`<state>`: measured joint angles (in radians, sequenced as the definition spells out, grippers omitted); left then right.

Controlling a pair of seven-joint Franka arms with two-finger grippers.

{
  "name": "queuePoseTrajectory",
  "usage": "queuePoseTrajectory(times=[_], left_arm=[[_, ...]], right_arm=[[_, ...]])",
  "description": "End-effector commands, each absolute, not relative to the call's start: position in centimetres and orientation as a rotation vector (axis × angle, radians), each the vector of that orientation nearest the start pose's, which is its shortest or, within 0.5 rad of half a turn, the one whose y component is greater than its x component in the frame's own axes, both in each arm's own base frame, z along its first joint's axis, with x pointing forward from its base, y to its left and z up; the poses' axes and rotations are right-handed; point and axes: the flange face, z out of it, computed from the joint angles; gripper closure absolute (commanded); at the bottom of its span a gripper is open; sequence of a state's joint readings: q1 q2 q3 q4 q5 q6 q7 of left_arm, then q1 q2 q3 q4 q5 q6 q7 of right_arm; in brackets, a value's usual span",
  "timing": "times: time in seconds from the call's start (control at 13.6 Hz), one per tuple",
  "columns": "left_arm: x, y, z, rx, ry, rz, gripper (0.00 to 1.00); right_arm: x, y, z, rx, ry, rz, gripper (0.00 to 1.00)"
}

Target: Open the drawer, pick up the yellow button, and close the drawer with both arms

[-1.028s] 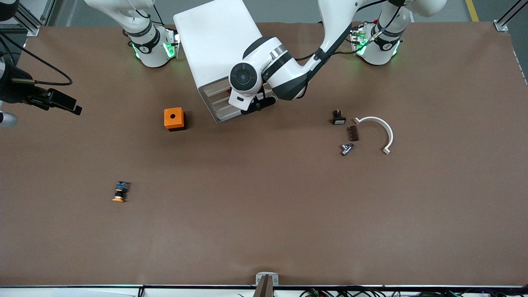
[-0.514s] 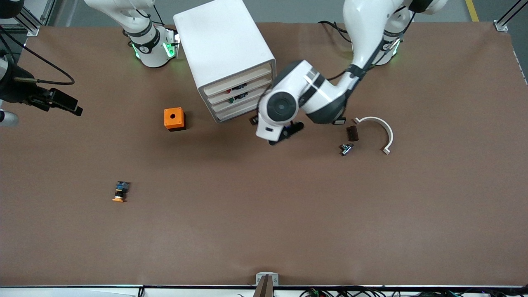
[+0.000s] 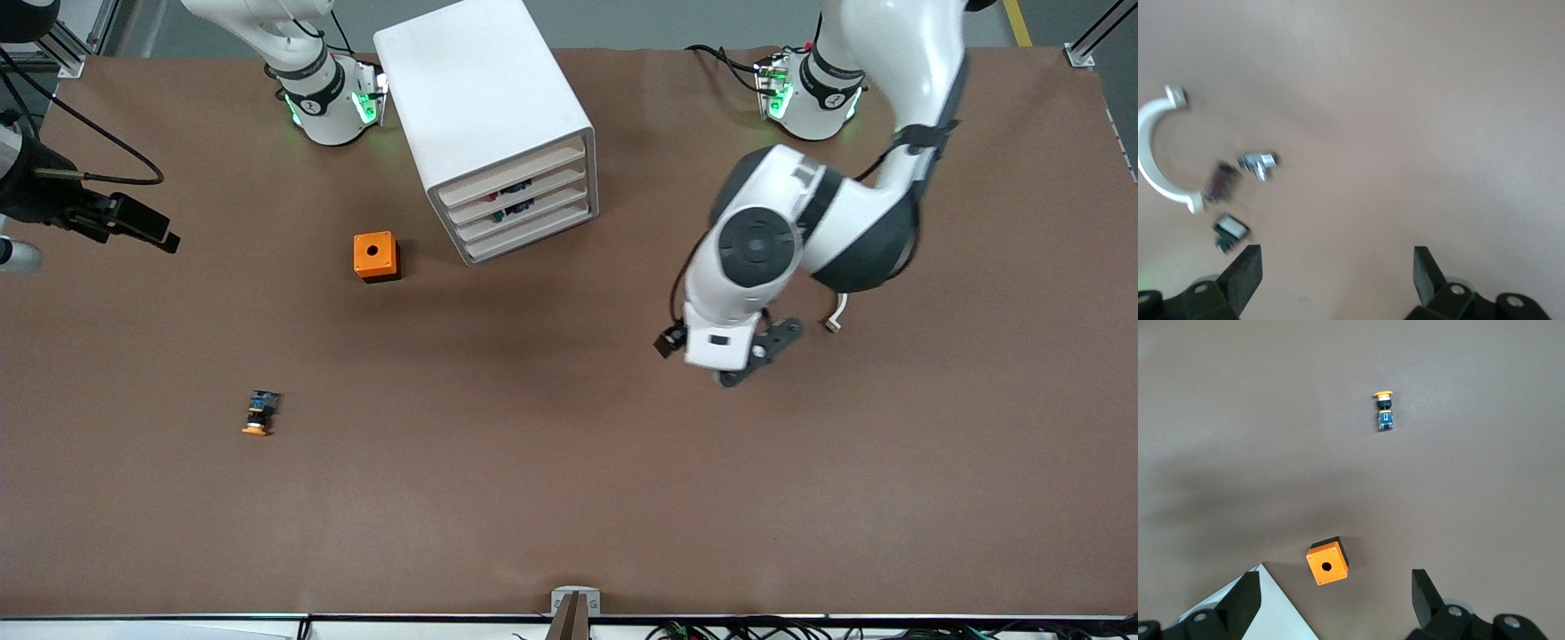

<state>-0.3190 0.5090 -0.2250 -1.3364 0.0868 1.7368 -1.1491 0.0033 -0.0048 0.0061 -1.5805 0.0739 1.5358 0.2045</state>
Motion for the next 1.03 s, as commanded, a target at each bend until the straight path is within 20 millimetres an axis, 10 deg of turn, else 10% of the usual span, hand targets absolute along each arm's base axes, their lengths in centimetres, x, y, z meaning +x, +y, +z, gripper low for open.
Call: queuePoseTrajectory(times=[0.0,0.59,0.95], left_arm=[[63.0,-25.7,47.5,-2.960,-0.912,0.060,0.00],[63.6,-10.1,56.7,-3.069,-0.508,-0.041,0.00],[61.6,-8.1,59.6,-3.080,-0.371,-0.016,0.00]], right_arm=[[53.9,1.4,62.4,-3.078,0.307,0.052,0.00],[53.9,1.5,62.5,-3.105,0.286,0.045,0.00],[53.8,1.6,62.4,-3.136,0.277,0.069,0.00]])
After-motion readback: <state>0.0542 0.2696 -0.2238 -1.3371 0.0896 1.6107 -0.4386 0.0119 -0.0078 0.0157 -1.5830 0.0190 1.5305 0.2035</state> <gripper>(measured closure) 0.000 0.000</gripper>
